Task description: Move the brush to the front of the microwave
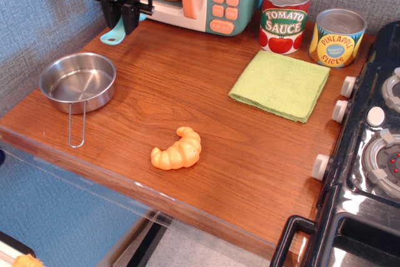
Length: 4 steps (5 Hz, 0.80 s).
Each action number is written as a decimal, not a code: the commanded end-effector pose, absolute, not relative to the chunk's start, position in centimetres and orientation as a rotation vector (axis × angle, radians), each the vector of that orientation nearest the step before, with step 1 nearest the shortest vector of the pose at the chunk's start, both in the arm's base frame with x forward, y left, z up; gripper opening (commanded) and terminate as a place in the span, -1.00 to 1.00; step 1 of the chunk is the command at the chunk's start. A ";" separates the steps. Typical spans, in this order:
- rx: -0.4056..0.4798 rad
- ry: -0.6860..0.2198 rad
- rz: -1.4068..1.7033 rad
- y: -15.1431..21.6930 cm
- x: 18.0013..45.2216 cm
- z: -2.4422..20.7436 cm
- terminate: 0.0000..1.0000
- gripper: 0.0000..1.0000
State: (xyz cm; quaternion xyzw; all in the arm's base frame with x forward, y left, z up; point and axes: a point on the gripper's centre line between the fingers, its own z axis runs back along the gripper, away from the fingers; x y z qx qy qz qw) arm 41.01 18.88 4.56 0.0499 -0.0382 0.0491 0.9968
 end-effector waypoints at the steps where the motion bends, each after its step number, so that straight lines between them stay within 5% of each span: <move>1: 0.123 -0.068 0.055 19.2 41.7 4.7 -1.00 -1.00; 2: 0.119 -0.069 0.031 18.5 41.8 4.9 -1.00 1.00; 4: 0.138 -0.188 -0.019 16.3 41.9 9.6 -1.00 1.00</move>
